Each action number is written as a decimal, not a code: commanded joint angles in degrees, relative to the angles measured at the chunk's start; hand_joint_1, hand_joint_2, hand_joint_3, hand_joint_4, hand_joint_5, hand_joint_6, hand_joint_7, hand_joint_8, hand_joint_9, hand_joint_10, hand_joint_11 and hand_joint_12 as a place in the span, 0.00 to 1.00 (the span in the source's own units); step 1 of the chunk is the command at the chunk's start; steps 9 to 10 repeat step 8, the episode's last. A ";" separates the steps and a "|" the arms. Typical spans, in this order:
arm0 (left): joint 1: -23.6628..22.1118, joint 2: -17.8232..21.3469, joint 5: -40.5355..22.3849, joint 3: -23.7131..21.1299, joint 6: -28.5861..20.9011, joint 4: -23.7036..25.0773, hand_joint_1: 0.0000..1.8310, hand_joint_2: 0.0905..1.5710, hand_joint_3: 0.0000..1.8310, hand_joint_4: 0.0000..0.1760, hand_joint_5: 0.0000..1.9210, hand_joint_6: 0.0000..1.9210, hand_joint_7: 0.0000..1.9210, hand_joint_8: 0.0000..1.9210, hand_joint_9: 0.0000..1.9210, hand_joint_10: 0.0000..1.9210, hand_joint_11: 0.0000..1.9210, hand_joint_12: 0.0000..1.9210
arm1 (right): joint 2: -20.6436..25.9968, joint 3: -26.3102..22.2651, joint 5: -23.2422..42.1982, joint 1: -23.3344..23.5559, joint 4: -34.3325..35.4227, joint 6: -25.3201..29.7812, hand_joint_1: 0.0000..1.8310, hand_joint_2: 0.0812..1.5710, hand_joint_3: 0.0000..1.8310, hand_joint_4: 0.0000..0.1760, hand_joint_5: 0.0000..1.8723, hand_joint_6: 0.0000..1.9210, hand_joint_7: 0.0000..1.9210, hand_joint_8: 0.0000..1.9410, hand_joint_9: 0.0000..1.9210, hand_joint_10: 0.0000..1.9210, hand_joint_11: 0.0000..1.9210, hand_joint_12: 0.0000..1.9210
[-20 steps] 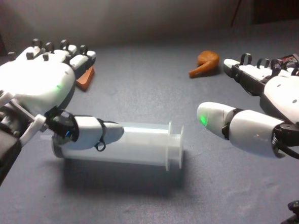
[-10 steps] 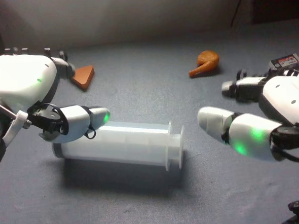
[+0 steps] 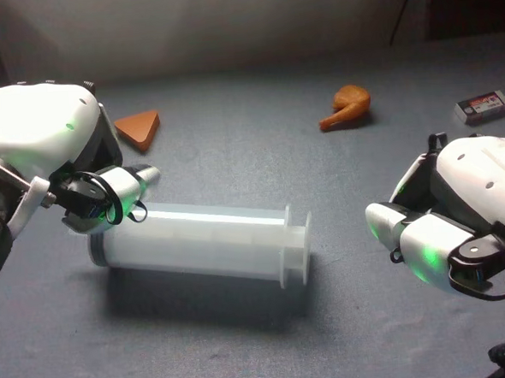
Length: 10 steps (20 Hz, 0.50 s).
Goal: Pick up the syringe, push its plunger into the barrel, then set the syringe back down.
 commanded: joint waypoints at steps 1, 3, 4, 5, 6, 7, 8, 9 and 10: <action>-1.00 0.22 -3.26 0.15 0.18 4.30 0.27 0.87 0.00 0.75 0.74 1.00 0.79 1.00 0.82 1.00 0.87 1.00 | -0.09 -0.04 3.52 0.75 -4.78 0.50 0.27 0.95 0.01 1.00 0.74 1.00 0.80 1.00 0.89 1.00 0.99 1.00; -1.39 0.53 -3.18 0.15 0.19 4.30 0.27 0.88 0.00 0.99 0.72 1.00 0.79 1.00 0.82 1.00 0.86 1.00 | 0.28 -0.05 4.25 0.89 -4.78 0.55 0.29 0.96 0.00 1.00 0.70 1.00 0.79 1.00 0.89 1.00 0.98 1.00; -1.51 0.61 -3.13 0.17 0.19 4.30 0.27 0.88 0.00 1.00 0.72 1.00 0.79 1.00 0.82 1.00 0.85 1.00 | 0.53 -0.05 4.76 0.91 -4.78 0.57 0.29 0.96 0.00 1.00 0.70 1.00 0.79 1.00 0.89 1.00 0.98 1.00; -1.68 0.69 -2.94 0.23 0.21 4.30 0.28 0.88 0.00 1.00 0.72 1.00 0.79 1.00 0.81 1.00 0.84 1.00 | 1.03 -0.06 5.50 1.11 -4.78 1.21 0.29 0.96 0.00 1.00 0.70 1.00 0.79 1.00 0.89 1.00 0.98 1.00; -1.77 0.72 -2.86 0.25 0.39 4.30 0.28 0.88 0.00 1.00 0.72 1.00 0.79 1.00 0.81 1.00 0.84 1.00 | 1.47 -0.06 6.09 1.38 -4.77 1.94 0.29 0.96 0.00 1.00 0.70 1.00 0.78 1.00 0.89 1.00 0.98 1.00; -1.79 0.76 -2.72 0.25 0.45 4.30 0.28 0.88 0.00 1.00 0.72 1.00 0.79 1.00 0.81 1.00 0.84 1.00 | 1.92 -0.08 6.80 1.79 -4.77 2.75 0.29 0.96 0.00 1.00 0.70 1.00 0.78 1.00 0.89 1.00 0.98 1.00; -1.80 0.77 -2.63 0.25 0.45 4.30 0.28 0.88 0.00 1.00 0.72 1.00 0.79 1.00 0.81 1.00 0.84 1.00 | 2.31 -0.10 7.41 2.08 -4.76 3.56 0.29 0.96 0.00 1.00 0.70 1.00 0.78 1.00 0.89 1.00 0.98 1.00; -1.80 0.77 -2.63 0.25 0.45 4.30 0.28 0.88 0.00 1.00 0.72 1.00 0.79 1.00 0.81 1.00 0.84 1.00 | 2.31 -0.10 7.41 2.08 -4.76 3.56 0.29 0.96 0.00 1.00 0.70 1.00 0.78 1.00 0.89 1.00 0.98 1.00; -1.80 0.77 -2.63 0.25 0.45 4.30 0.28 0.88 0.00 1.00 0.72 1.00 0.79 1.00 0.81 1.00 0.84 1.00 | 2.31 -0.10 7.41 2.08 -4.76 3.56 0.29 0.96 0.00 1.00 0.70 1.00 0.78 1.00 0.89 1.00 0.98 1.00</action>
